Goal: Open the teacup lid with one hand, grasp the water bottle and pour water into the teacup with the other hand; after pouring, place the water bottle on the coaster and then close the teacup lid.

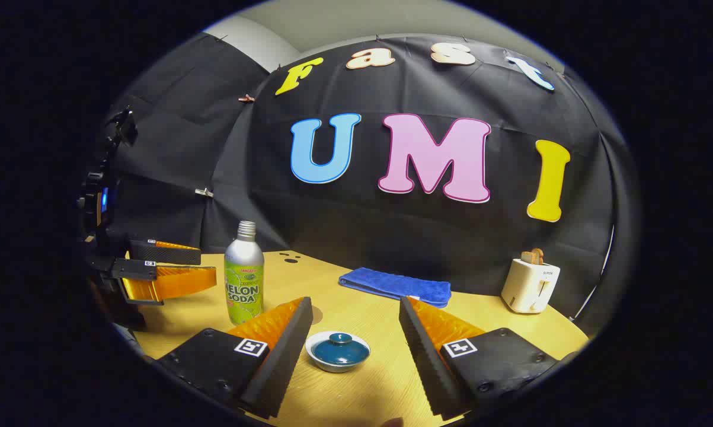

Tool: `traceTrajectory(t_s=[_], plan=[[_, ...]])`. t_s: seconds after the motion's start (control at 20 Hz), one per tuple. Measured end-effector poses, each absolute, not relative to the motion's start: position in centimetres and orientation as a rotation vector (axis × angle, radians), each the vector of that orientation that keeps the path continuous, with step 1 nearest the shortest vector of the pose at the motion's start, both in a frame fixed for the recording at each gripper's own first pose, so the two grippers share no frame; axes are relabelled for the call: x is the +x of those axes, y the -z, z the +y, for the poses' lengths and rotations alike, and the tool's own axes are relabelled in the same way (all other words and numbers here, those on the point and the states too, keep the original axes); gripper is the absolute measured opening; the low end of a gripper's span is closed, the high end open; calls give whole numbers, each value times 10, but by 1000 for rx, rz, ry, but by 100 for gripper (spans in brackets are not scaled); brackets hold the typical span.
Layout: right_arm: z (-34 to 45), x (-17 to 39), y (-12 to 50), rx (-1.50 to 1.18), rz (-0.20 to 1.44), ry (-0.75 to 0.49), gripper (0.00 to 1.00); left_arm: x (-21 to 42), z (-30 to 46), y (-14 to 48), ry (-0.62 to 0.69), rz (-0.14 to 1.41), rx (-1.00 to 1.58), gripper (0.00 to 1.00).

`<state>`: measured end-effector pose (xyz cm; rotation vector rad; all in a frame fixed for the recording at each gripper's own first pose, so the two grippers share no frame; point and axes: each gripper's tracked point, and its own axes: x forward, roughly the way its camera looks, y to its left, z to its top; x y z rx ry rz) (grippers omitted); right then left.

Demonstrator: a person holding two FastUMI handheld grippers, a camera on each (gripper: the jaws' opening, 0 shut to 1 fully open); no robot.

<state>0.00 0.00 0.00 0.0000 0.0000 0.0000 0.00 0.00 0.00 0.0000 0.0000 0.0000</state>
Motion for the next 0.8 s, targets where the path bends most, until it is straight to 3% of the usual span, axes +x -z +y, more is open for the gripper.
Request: traceTrajectory(t_s=[0.8], plan=[[-2, 14, 10, -25, 33, 19, 95, 1, -1, 3, 1, 7, -3, 94]])
